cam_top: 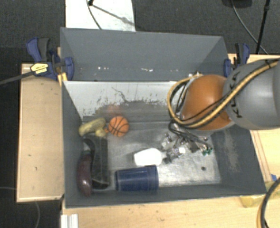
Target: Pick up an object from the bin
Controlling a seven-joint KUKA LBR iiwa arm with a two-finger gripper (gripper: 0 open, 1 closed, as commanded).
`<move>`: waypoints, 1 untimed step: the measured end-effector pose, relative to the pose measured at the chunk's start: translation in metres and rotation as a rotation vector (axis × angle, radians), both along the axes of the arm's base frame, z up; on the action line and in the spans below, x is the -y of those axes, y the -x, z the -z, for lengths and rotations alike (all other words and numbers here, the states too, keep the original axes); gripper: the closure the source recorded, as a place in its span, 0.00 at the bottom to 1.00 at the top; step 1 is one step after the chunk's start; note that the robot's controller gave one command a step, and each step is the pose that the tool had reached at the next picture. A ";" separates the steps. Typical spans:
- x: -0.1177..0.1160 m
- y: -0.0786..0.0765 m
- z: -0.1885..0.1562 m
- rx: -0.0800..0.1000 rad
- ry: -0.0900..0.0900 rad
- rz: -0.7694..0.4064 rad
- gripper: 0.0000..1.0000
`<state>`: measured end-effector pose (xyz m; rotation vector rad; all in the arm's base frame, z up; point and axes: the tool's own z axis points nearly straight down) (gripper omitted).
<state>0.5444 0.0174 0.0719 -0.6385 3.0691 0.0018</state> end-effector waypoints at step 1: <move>0.000 0.000 0.000 0.000 0.000 -0.001 1.00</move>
Offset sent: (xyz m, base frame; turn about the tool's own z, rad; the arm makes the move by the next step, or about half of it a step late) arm -0.0151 0.0130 0.1480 0.0410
